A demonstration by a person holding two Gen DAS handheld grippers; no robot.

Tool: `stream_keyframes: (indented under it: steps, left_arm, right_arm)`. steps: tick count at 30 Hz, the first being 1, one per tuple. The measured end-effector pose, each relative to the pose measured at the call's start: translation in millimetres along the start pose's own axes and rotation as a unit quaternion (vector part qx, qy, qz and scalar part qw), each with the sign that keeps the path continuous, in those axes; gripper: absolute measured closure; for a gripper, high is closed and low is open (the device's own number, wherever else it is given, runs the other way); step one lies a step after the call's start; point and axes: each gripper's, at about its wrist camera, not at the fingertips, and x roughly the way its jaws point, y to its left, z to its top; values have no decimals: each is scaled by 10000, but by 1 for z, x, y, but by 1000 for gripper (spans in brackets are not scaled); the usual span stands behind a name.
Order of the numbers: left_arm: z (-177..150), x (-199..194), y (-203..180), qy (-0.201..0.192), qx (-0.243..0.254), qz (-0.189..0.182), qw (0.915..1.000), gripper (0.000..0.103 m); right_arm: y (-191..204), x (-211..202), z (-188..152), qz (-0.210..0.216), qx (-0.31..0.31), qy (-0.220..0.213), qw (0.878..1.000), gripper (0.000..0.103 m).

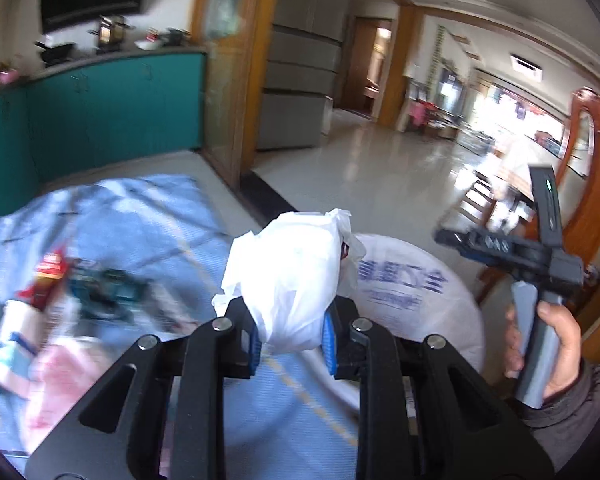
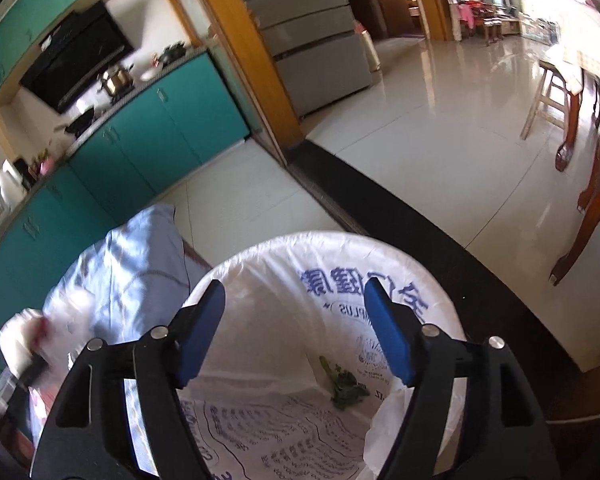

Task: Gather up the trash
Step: 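Open the right tool to drop the stalk into the wastebasket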

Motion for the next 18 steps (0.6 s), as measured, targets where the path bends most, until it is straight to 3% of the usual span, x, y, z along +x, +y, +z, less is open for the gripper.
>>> stream_keyframes:
  steps: [4, 5, 8, 11, 14, 16, 18]
  left_arm:
    - [-11, 33, -36, 371, 279, -564, 9973, 75]
    - [-13, 39, -43, 418, 363, -605, 9966, 70]
    - [-21, 51, -62, 456, 629, -728, 9943, 31]
    - [-22, 46, -64, 376, 804, -600, 9942, 28]
    - [-16, 27, -50, 106, 743, -163, 9970, 26]
    - [-10, 6, -30, -132, 650, 489, 9966, 26]
    - [-1, -15, -9, -419, 594, 1137, 9908, 24]
  right_arm:
    - [-8, -10, 5, 131, 230, -177, 9995, 30]
    - [-9, -12, 5, 144, 239, -217, 9994, 30]
    - [-9, -15, 6, 190, 211, -277, 9992, 27]
    - [-5, -15, 4, 278, 119, -278, 9992, 25]
    - [9, -16, 1, 426, -100, -294, 9986, 23]
    - [22, -19, -4, 537, -322, -370, 9974, 21]
    - [44, -25, -12, 705, -705, -485, 9938, 17]
